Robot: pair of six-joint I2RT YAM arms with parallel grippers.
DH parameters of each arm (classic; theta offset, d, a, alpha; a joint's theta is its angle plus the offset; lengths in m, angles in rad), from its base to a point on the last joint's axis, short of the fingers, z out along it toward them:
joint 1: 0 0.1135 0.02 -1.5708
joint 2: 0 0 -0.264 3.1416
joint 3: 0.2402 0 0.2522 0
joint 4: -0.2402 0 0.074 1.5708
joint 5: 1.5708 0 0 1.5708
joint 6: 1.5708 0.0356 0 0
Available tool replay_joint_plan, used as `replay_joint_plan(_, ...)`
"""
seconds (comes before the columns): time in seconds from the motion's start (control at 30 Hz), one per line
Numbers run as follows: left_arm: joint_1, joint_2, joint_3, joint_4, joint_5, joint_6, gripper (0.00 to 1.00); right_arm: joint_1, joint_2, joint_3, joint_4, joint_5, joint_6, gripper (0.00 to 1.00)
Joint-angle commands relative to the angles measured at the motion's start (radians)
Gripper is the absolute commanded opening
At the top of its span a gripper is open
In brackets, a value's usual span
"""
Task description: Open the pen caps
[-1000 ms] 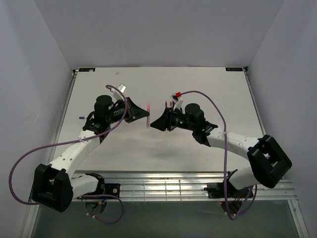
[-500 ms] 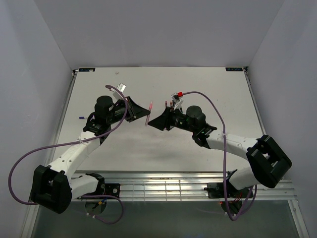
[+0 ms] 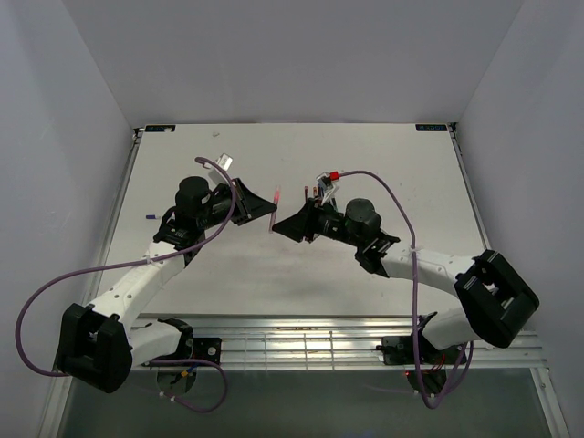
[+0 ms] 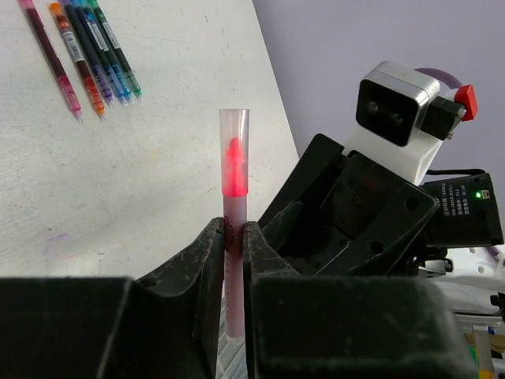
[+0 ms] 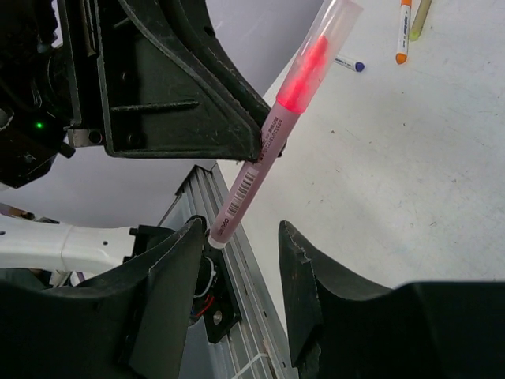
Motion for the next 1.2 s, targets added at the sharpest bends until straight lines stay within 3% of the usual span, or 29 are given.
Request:
replay_joint_plan(0.0,-0.005,-0.021,-0.007,0.009,-0.009,0.014,0.00,0.014,0.040,0.054,0.099,-0.018,0.027,0.49)
replay_joint_plan(0.3,-0.011,-0.031,-0.019,0.007,-0.003,0.011,0.00,0.017,0.131,0.106,0.183,-0.035,0.079,0.45)
replay_joint_plan(0.37,-0.013,-0.035,-0.023,0.007,-0.001,0.012,0.00,0.019,0.134,0.104,0.188,-0.035,0.081,0.31)
replay_joint_plan(0.4,-0.014,-0.037,-0.024,0.006,-0.001,0.014,0.00,0.019,0.132,0.103,0.182,-0.034,0.082,0.15)
replay_joint_plan(0.47,-0.014,-0.035,-0.021,-0.002,-0.001,0.028,0.00,0.017,0.123,0.094,0.163,-0.029,0.085,0.08)
replay_joint_plan(0.5,-0.014,-0.034,-0.012,-0.015,-0.001,0.037,0.18,0.019,0.117,0.080,0.159,-0.031,0.085,0.08)
replay_joint_plan(0.63,-0.014,-0.029,0.026,-0.061,-0.043,0.083,0.55,0.019,0.074,0.052,0.096,-0.026,0.073,0.08)
replay_joint_plan(0.73,-0.013,-0.011,0.065,-0.071,-0.054,0.112,0.62,0.019,0.057,0.043,0.064,-0.038,0.064,0.08)
replay_joint_plan(1.03,-0.013,0.020,0.083,-0.083,-0.051,0.107,0.61,0.019,0.066,0.037,0.047,-0.097,0.078,0.08)
replay_joint_plan(1.17,-0.013,0.026,0.080,-0.051,-0.037,0.098,0.53,0.019,0.071,0.026,0.061,-0.106,0.087,0.08)
